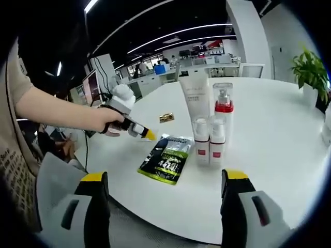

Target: Arrange the skincare products in the storage area until every visible bottle or jar stands upright without overlapping.

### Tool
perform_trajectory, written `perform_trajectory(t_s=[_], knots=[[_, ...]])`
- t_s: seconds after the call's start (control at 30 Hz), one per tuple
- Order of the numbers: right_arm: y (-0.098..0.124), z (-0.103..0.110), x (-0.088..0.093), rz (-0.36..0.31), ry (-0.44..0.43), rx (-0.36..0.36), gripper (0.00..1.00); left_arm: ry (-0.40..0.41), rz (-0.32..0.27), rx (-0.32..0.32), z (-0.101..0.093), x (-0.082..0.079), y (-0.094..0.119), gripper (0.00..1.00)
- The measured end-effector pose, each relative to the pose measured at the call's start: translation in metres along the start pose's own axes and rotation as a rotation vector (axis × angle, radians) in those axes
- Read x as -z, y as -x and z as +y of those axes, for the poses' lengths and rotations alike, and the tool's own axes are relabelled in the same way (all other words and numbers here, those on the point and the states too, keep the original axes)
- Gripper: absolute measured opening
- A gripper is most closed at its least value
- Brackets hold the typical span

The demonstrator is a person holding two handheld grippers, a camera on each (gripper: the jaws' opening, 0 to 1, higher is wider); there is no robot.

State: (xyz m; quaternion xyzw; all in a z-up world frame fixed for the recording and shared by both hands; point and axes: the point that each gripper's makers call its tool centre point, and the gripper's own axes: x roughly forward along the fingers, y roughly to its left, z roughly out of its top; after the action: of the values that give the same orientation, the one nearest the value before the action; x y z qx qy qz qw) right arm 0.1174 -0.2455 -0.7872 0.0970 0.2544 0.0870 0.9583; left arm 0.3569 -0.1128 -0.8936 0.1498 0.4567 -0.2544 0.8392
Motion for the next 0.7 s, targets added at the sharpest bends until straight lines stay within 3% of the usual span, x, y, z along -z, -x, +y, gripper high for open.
perform_trajectory(t_s=[0.1,0.2,0.3,0.7], knots=[[0.0,-0.001,0.0,-0.001,-0.002,0.004,0.9,0.041,-0.005,0.011,-0.003,0.002,0.001,0.53],[0.001,-0.001,0.001,-0.002,-0.003,0.007,0.9,0.028,-0.018,0.012,-0.005,0.003,0.002,0.5],[0.002,0.0,0.001,-0.003,-0.004,0.006,0.9,0.013,-0.025,0.025,-0.007,0.003,0.004,0.39],[0.005,0.002,0.002,-0.005,0.001,0.009,0.9,-0.011,-0.062,0.048,-0.005,0.001,0.014,0.38]])
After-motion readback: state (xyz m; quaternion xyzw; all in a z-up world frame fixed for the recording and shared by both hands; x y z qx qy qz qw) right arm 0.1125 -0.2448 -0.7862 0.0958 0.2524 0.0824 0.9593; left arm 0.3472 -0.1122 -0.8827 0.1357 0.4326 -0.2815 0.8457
